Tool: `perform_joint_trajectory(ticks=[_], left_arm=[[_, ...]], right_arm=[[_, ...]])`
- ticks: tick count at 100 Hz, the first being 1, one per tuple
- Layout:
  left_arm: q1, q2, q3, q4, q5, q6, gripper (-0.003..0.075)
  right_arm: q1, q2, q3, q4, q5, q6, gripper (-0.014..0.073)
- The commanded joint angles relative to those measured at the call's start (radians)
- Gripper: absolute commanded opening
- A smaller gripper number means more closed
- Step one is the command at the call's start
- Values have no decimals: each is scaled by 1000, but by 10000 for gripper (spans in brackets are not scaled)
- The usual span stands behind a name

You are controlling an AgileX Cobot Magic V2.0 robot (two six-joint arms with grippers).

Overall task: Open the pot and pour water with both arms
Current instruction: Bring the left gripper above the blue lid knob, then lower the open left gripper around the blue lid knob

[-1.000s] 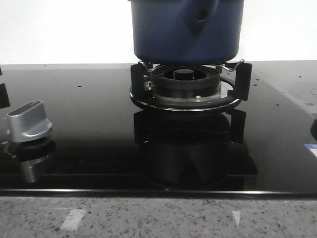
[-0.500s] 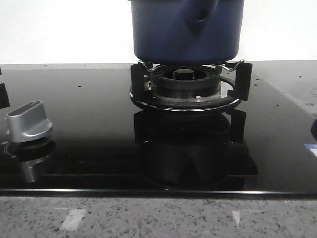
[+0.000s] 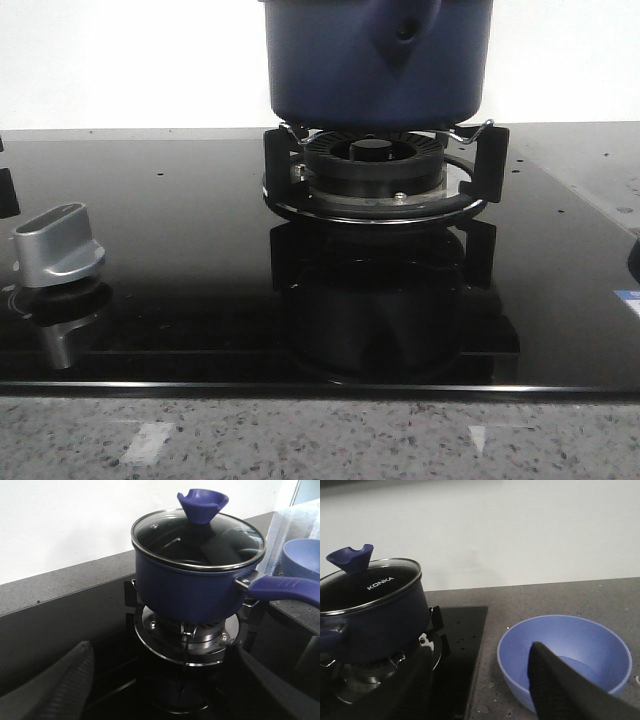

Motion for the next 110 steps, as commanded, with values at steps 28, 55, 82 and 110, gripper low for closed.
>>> perform_joint_trajectory(ticks=[28, 55, 82, 110], left_arm=[[-50, 87, -151, -4, -49, 15, 418], [-129, 176, -253, -3, -36, 111, 418], [-148, 223, -331, -3, -52, 193, 424], [-148, 302, -435, -15, -70, 209, 424]], right_arm=[[1, 23, -35, -3, -73, -8, 383], [1, 23, -35, -3, -73, -8, 383], [1, 23, -35, -3, -73, -8, 383], [1, 23, -35, -3, -73, -8, 383]])
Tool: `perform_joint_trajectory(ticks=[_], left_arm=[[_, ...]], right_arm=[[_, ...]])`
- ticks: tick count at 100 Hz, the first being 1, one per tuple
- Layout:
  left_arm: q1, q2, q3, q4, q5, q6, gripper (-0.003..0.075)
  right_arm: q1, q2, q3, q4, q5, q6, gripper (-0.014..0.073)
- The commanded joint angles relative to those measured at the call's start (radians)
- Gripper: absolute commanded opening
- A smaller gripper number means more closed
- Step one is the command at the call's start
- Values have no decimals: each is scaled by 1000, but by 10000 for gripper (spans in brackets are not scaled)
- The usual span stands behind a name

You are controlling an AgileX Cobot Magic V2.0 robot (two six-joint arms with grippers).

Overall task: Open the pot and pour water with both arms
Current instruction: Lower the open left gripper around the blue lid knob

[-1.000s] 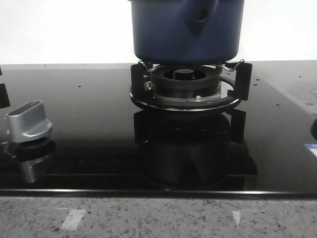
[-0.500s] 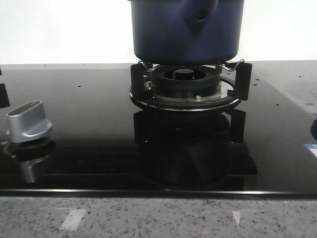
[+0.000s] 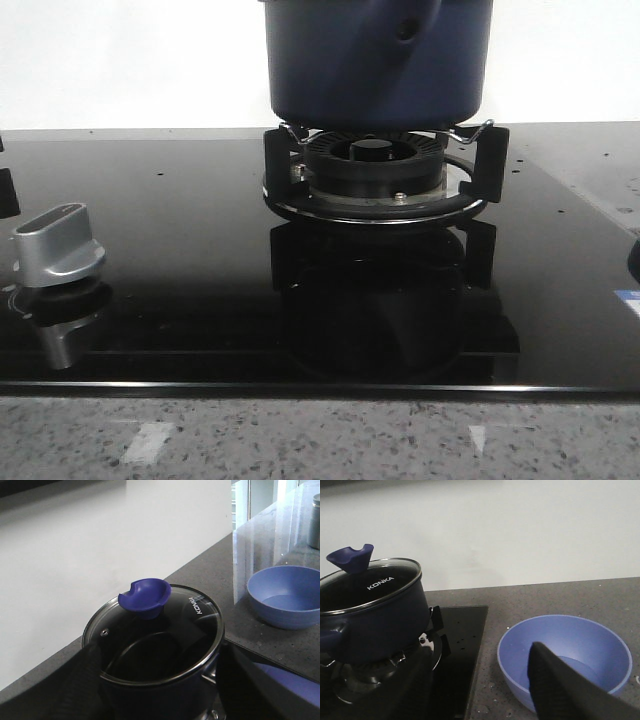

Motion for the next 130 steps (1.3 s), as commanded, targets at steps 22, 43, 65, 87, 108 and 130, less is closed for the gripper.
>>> perform_joint_trajectory(ticks=[22, 43, 65, 87, 108, 130], left_arm=[[-47, 80, -150, -36, -63, 3, 424], [-61, 146, -199, -150, -66, 3, 424], [-39, 154, -201, -284, -83, 3, 424], [-18, 154, -201, -286, -84, 64, 421], [-18, 154, -201, -250, -83, 75, 420], [-18, 154, -201, -184, -86, 78, 420]], right_arm=[[1, 23, -35, -3, -75, -7, 383], [1, 23, -35, -3, -75, -7, 383], [1, 23, -35, -3, -71, -7, 383], [1, 23, -35, -3, -71, -7, 383], [1, 23, -35, -3, -71, -7, 383], [1, 23, -35, -3, -71, -7, 383]])
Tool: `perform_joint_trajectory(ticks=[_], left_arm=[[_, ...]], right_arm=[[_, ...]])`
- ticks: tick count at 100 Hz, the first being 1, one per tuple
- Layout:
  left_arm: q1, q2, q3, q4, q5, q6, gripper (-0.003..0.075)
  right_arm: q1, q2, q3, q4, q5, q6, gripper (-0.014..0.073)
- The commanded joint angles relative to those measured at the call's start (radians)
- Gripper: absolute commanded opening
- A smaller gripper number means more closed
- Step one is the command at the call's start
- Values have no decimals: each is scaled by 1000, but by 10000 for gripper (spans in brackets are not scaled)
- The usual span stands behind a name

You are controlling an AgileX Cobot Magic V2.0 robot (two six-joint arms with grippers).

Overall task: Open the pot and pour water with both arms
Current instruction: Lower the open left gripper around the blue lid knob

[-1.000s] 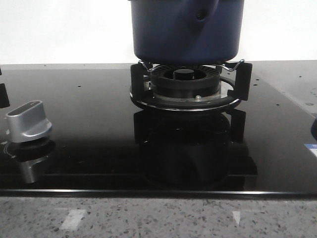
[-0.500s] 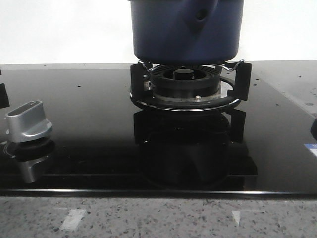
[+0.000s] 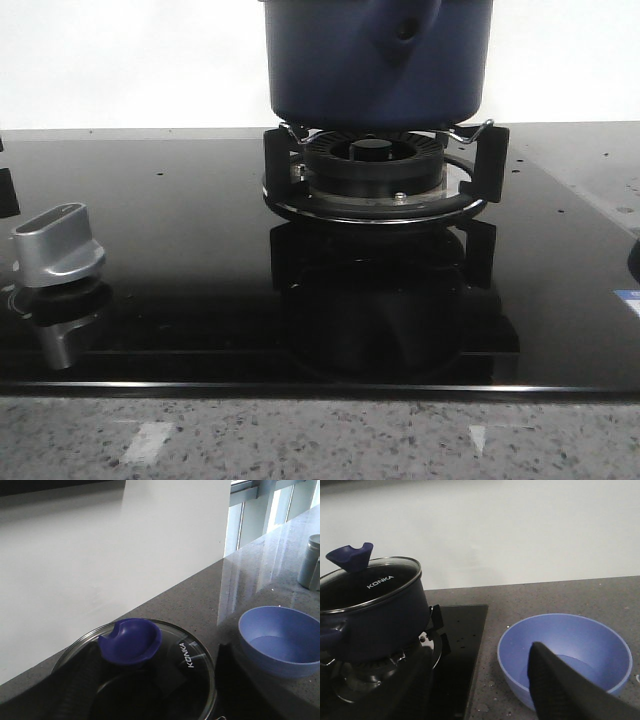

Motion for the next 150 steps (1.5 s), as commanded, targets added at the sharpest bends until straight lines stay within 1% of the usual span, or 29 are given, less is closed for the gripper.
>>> perform_joint_trajectory(ticks=[1, 39, 61, 64, 68, 69, 71, 76, 80, 83, 86, 90, 103, 119, 133, 150], left_arm=[[2, -27, -38, 21, -57, 5, 420], [2, -27, -38, 108, -51, 6, 420], [2, -27, -29, 235, -3, -4, 420], [1, -29, -29, 269, 2, -37, 420], [1, -29, -29, 362, 10, -149, 420], [1, -29, -29, 383, 10, -203, 420], [1, -29, -29, 452, 10, -263, 420], [3, -31, -29, 628, 10, -519, 421], [10, -31, -29, 752, 2, -664, 421], [16, -31, -29, 807, -11, -774, 421], [17, -31, -29, 837, -29, -832, 421], [17, -31, -29, 849, -56, -871, 420], [-15, -29, -29, 813, -123, -875, 420], [-43, -20, -29, 817, -136, -873, 421], [-74, -17, -25, 819, -139, -827, 421], [-95, -17, 7, 822, -187, -802, 422]], right_arm=[[1, 23, -35, -1, -74, -7, 383], [1, 23, -35, -1, -74, -7, 383], [1, 23, -35, -1, -74, -7, 383], [1, 23, -35, -1, -74, -7, 383], [1, 23, -35, -1, -74, -7, 383], [1, 23, -35, -1, -74, -7, 383], [1, 23, -35, -1, -74, -7, 383], [1, 23, -35, -1, -74, -7, 383], [1, 23, -35, -1, -74, -7, 383], [1, 23, -35, -1, -74, -7, 383], [1, 23, -35, -1, -74, -7, 383], [1, 23, -35, -1, -74, -7, 383], [1, 23, -35, -1, -74, -7, 383], [1, 23, -35, -1, -74, -7, 383], [1, 23, -35, -1, -74, -7, 383], [1, 23, -35, -1, -74, -7, 383]])
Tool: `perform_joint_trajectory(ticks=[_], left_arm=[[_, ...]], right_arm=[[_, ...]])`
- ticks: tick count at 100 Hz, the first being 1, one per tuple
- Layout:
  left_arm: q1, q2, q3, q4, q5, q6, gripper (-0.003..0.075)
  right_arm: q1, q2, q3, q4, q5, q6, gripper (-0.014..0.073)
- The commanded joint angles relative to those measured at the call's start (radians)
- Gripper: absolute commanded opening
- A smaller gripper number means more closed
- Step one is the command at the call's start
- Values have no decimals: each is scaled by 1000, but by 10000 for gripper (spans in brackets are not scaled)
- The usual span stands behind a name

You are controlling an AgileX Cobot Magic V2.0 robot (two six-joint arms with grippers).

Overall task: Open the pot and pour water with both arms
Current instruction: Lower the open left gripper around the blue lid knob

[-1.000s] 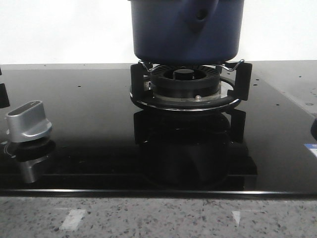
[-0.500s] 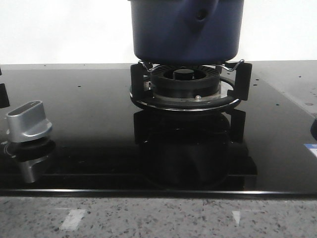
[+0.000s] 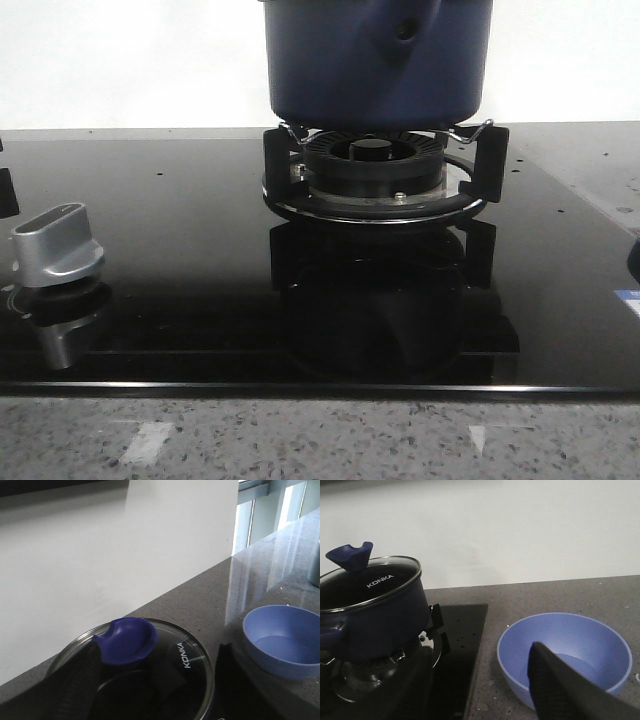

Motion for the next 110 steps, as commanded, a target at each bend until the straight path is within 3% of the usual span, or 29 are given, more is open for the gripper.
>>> perform_joint_trajectory(ticks=[1, 49, 87, 110], left_arm=[[-12, -28, -8, 3, -114, 9, 422], [-7, -17, 10, 116, -116, 9, 449], [-7, -15, 15, 103, -102, 9, 419], [18, -15, 94, 60, -196, 9, 419]], right_arm=[[1, 23, -35, -1, -76, -7, 383], [1, 23, -35, -1, -76, -7, 383], [1, 23, -35, -1, -76, -7, 383], [1, 23, -35, -1, -154, -7, 383]])
